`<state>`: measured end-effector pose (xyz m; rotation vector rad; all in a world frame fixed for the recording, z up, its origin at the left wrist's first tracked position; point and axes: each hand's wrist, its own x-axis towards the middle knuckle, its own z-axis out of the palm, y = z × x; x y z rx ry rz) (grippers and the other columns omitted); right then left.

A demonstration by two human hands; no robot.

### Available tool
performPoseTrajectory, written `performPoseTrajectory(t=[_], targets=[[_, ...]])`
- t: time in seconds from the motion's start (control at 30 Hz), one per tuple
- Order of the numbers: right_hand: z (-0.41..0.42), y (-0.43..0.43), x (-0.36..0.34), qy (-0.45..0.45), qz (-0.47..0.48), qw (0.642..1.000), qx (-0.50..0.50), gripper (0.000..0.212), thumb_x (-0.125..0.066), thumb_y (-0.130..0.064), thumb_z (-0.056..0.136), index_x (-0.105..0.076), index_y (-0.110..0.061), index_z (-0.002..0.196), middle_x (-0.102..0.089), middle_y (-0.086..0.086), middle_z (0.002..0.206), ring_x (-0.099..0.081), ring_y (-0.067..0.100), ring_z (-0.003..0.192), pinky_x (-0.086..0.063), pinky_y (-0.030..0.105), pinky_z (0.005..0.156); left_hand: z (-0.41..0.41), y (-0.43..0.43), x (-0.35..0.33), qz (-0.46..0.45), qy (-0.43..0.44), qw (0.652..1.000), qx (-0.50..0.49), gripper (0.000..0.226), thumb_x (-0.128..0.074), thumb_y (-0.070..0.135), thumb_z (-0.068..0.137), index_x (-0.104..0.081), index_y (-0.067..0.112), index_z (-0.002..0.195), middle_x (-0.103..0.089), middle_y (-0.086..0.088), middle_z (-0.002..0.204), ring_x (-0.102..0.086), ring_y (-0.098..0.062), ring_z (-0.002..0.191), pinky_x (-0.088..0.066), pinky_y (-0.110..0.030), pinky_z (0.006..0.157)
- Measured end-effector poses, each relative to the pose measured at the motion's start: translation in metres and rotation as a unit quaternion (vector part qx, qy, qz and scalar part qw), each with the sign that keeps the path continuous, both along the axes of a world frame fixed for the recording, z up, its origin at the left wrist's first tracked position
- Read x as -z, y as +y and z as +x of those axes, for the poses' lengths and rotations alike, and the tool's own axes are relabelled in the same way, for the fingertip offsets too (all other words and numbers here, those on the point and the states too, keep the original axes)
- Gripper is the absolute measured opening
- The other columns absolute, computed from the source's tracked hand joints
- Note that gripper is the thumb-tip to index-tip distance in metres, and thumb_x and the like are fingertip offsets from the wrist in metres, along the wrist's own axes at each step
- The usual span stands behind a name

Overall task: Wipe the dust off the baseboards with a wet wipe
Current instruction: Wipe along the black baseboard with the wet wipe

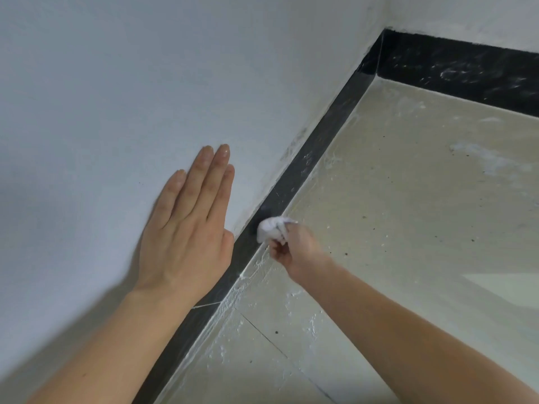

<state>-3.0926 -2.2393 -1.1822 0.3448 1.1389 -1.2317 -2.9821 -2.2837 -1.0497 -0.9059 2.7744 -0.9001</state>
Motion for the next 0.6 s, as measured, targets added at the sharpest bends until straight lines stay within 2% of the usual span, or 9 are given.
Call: performPoseTrajectory(t=[0.07,0.1,0.17,0.3,0.4,0.5,0.57,0.6], targets=[[0.022,0.002,-0.006,0.004,0.025,0.991,-0.133,0.02,-0.039,-0.007,0.096,-0.058,-0.003,0.099,-0.052,0.005,0.065,-0.051,0.012,0.05,-0.046,0.019,0.043,-0.003,0.0,-0.001,0.003,-0.001,1.0,-0.002,0.069,-0.035,0.019,0.083,-0.021,0.005,0.149,-0.011,-0.007,0.159,-0.006,-0.019,0.146,0.002,-0.034,0.118],[0.023,-0.002,-0.008,-0.012,0.034,0.987,-0.158,0.022,-0.035,-0.006,0.096,-0.056,-0.006,0.087,-0.051,0.007,0.061,-0.05,0.012,0.043,-0.044,0.021,0.041,-0.004,0.0,-0.001,0.003,-0.003,1.0,-0.003,0.07,-0.035,0.019,0.082,-0.022,0.005,0.149,-0.01,-0.007,0.159,-0.006,-0.019,0.146,0.002,-0.034,0.118],[0.01,-0.017,-0.01,-0.035,0.036,0.99,-0.131,0.03,-0.029,-0.005,0.096,-0.047,-0.008,0.072,-0.047,0.006,0.059,-0.046,0.01,0.029,-0.039,0.018,0.033,-0.004,0.0,-0.001,0.004,-0.006,1.0,-0.007,0.071,-0.036,0.02,0.082,-0.021,0.005,0.149,-0.01,-0.006,0.159,-0.006,-0.02,0.146,0.002,-0.034,0.118],[-0.053,-0.047,-0.012,-0.004,0.058,0.994,-0.092,0.037,-0.026,-0.015,0.098,-0.045,-0.007,0.067,-0.045,0.004,0.06,-0.04,0.01,0.036,-0.029,0.014,0.027,-0.005,0.002,-0.001,0.017,-0.003,1.0,-0.019,0.072,-0.039,0.019,0.08,-0.024,0.005,0.148,-0.012,-0.007,0.159,-0.006,-0.021,0.146,0.005,-0.034,0.118],[-0.089,-0.054,-0.014,0.049,0.014,0.999,-0.013,0.032,-0.025,-0.007,0.094,-0.053,-0.004,0.081,-0.045,0.004,0.058,-0.039,0.01,0.038,-0.031,0.016,0.03,-0.013,0.002,-0.001,0.023,0.0,1.0,-0.016,0.073,-0.04,0.021,0.078,-0.026,0.004,0.147,-0.012,-0.008,0.158,-0.006,-0.022,0.146,0.008,-0.035,0.117],[-0.101,-0.05,-0.008,0.124,-0.023,0.988,0.087,0.038,-0.027,-0.001,0.091,-0.049,-0.016,0.064,-0.046,0.001,0.054,-0.041,0.008,0.038,-0.037,0.018,0.04,-0.029,-0.002,-0.004,0.031,0.005,1.0,0.003,0.073,-0.035,0.024,0.077,-0.026,0.003,0.147,-0.012,-0.011,0.158,-0.007,-0.025,0.146,0.007,-0.037,0.117],[-0.089,-0.039,-0.003,0.208,0.025,0.977,0.039,0.033,-0.034,-0.004,0.092,-0.046,-0.015,0.063,-0.044,0.001,0.056,-0.042,0.01,0.044,-0.041,0.02,0.048,-0.042,-0.008,-0.007,0.03,-0.003,0.999,0.028,0.073,-0.033,0.024,0.077,-0.025,0.003,0.147,-0.012,-0.013,0.158,-0.007,-0.026,0.146,0.005,-0.04,0.117],[-0.078,-0.032,0.0,0.191,0.034,0.98,0.03,0.03,-0.038,-0.007,0.093,-0.045,-0.013,0.065,-0.044,0.001,0.057,-0.043,0.01,0.045,-0.041,0.02,0.048,-0.05,-0.012,-0.006,0.023,-0.013,0.998,0.049,0.072,-0.033,0.023,0.078,-0.025,0.003,0.147,-0.012,-0.013,0.158,-0.007,-0.027,0.146,0.004,-0.04,0.117]])
